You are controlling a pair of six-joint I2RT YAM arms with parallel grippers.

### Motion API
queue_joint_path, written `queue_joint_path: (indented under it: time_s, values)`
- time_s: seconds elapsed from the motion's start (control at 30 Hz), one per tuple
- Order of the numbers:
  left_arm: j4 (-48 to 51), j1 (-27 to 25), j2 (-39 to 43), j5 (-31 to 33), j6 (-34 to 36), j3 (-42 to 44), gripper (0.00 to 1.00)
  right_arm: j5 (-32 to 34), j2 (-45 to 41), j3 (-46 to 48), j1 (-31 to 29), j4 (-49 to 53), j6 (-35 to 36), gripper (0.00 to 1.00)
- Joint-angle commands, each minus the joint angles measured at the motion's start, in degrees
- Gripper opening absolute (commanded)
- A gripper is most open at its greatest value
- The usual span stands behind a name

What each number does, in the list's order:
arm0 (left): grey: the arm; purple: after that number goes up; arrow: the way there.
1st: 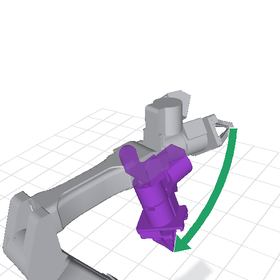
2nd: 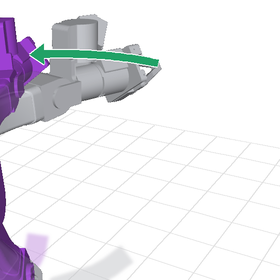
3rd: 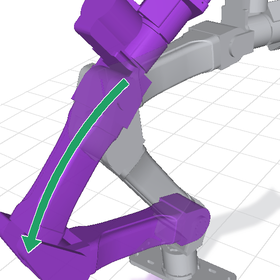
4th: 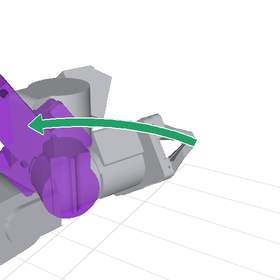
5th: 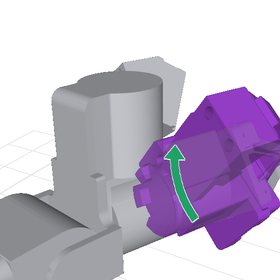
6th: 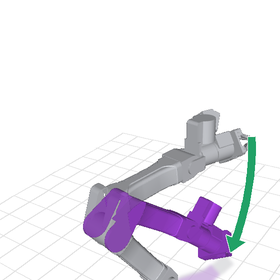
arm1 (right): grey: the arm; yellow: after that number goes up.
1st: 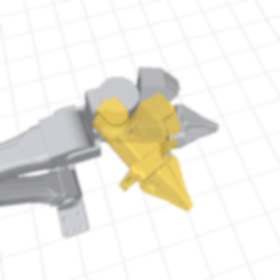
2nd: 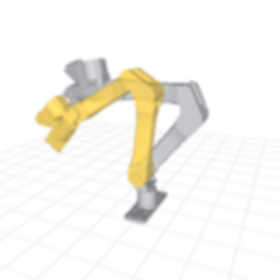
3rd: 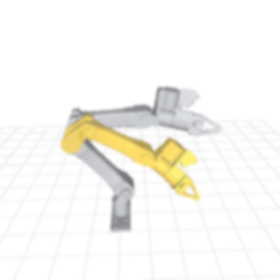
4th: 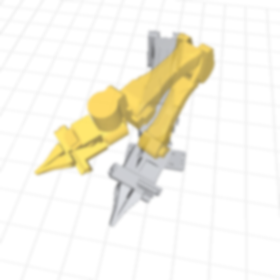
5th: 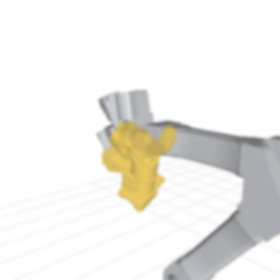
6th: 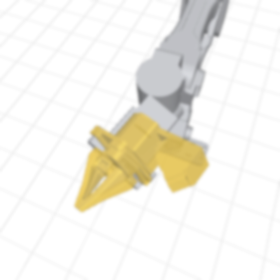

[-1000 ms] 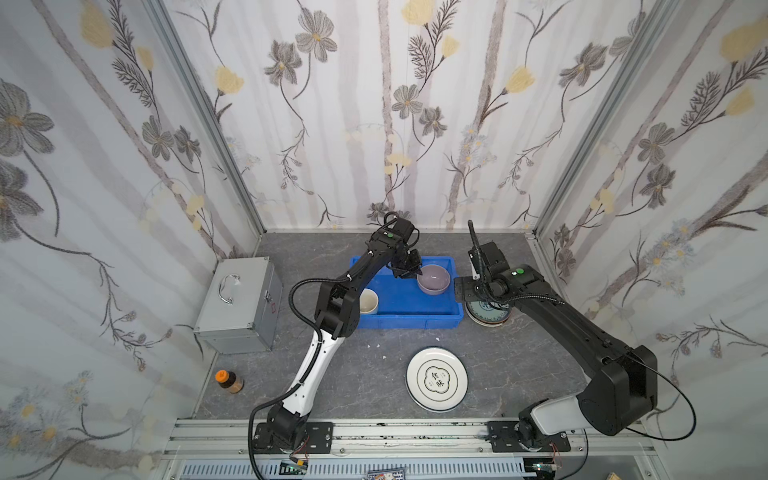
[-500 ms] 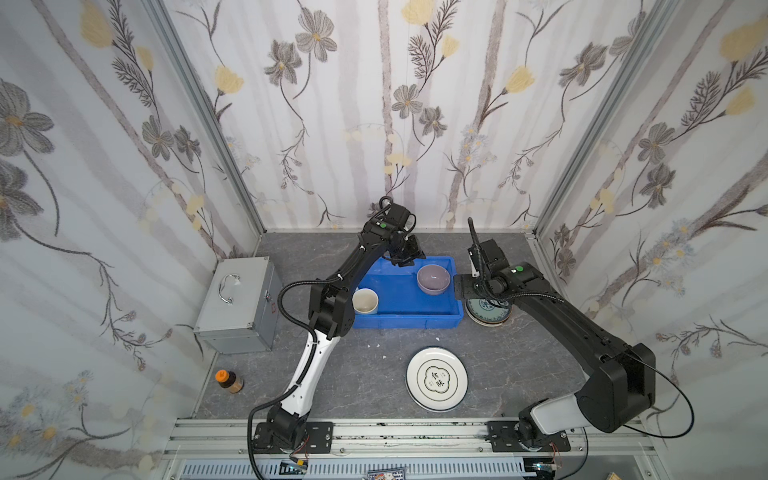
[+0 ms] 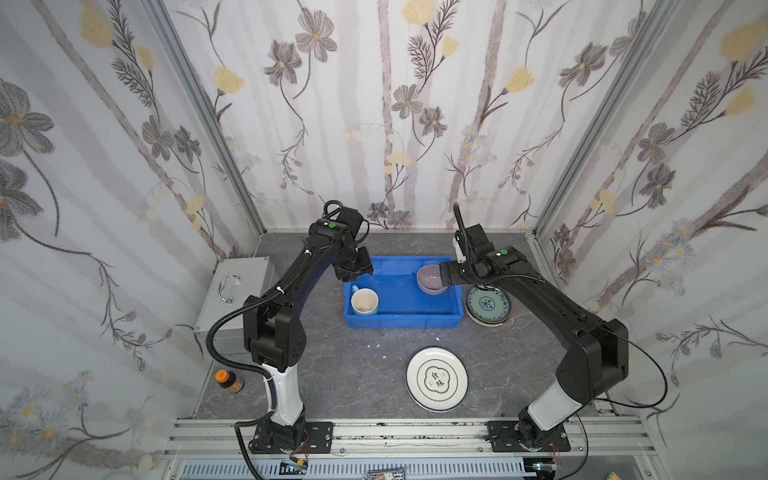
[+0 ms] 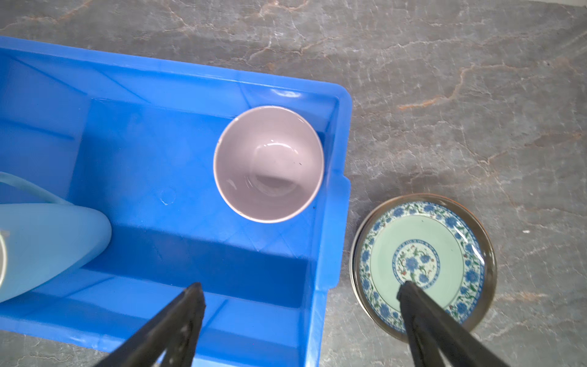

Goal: Place the mixed dishes into the plastic bin

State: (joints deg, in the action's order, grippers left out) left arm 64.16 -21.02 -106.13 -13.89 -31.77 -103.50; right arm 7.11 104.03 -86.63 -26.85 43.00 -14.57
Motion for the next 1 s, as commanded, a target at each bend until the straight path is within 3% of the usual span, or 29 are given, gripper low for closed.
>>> queue_joint_path:
  time_s: [0.0,0.23,0.73,0.87,0.97]
  values:
    - [0.06,-0.01,4.37,2.24,-0.37,6.06,0.52,-1.67,1.97,-2.51,-0.68,-1.02,1.81,0.95]
    - [-1.67,0.10,9.67,4.48,-2.25,14.99,0.51,-2.37,3.20,-3.11,-1.88,-0.62,1.74,0.95]
    - [-5.91,-0.47,3.77,2.84,-1.78,16.58,0.45,0.26,0.36,-0.22,-2.22,0.22,1.13,0.95]
    - [-5.04,-0.96,1.24,3.85,-0.80,15.33,0.39,1.22,-0.57,1.00,-2.13,0.27,0.68,0.95]
    - [-4.54,-1.35,-0.45,3.63,-0.21,13.75,0.29,1.51,-1.18,1.84,-2.15,0.27,0.34,0.95]
